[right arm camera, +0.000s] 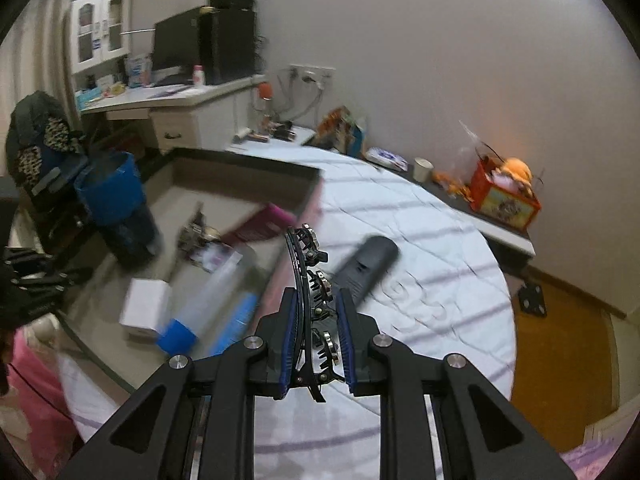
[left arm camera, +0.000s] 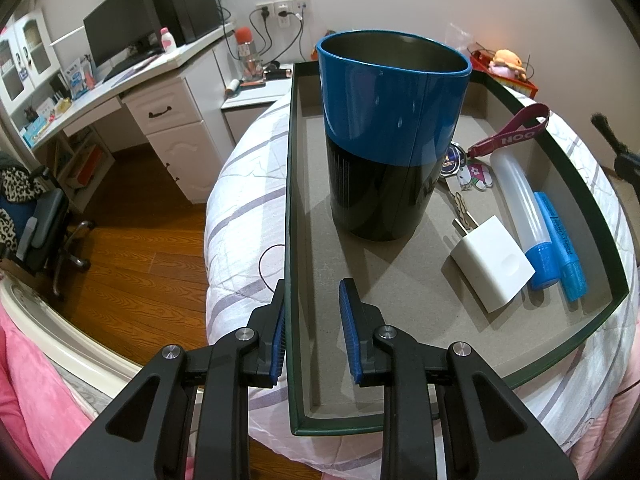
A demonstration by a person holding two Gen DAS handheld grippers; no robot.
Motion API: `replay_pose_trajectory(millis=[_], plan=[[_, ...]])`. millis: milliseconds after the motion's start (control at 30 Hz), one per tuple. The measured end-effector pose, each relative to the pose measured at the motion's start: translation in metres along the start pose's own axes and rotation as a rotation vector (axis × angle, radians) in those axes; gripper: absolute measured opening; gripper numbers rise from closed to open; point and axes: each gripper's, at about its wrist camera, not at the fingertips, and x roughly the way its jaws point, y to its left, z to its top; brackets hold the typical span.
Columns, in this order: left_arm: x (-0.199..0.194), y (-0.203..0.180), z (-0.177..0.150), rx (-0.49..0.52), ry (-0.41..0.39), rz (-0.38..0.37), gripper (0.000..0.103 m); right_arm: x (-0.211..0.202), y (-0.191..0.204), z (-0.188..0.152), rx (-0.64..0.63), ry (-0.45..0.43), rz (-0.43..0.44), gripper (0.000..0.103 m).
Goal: Organize rigid objects
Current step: 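Carry the black cable into the tray with the right tool, then release the cable beside the keys and withdraw the right tool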
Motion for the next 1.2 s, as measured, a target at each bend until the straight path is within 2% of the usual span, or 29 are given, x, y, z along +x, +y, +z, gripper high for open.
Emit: replay_pose_trajectory(millis=[267, 567, 800, 1133, 1200], plan=[[0.0, -0.001, 0.002, -0.004, 0.001, -0.01, 0.024, 0.014, 0.052, 0.015, -0.097, 0.01, 0.086, 0.019], [0.001, -0.002, 0.004, -0.003, 0.003, -0.013, 0.024, 0.054, 0.092, 0.021, -0.139, 0.106, 0.158, 0.02], [0.002, -0.002, 0.004, -0.003, 0.003, -0.016, 0.024, 0.065, 0.097, 0.019, -0.134, 0.131, 0.16, 0.02], [0.001, -0.002, 0.004, -0.003, 0.003, -0.016, 0.024, 0.056, 0.092, 0.023, -0.119, 0.083, 0.145, 0.021], [0.001, -0.002, 0.004, -0.003, 0.002, -0.016, 0.024, 0.051, 0.092, 0.024, -0.119, 0.065, 0.117, 0.033]])
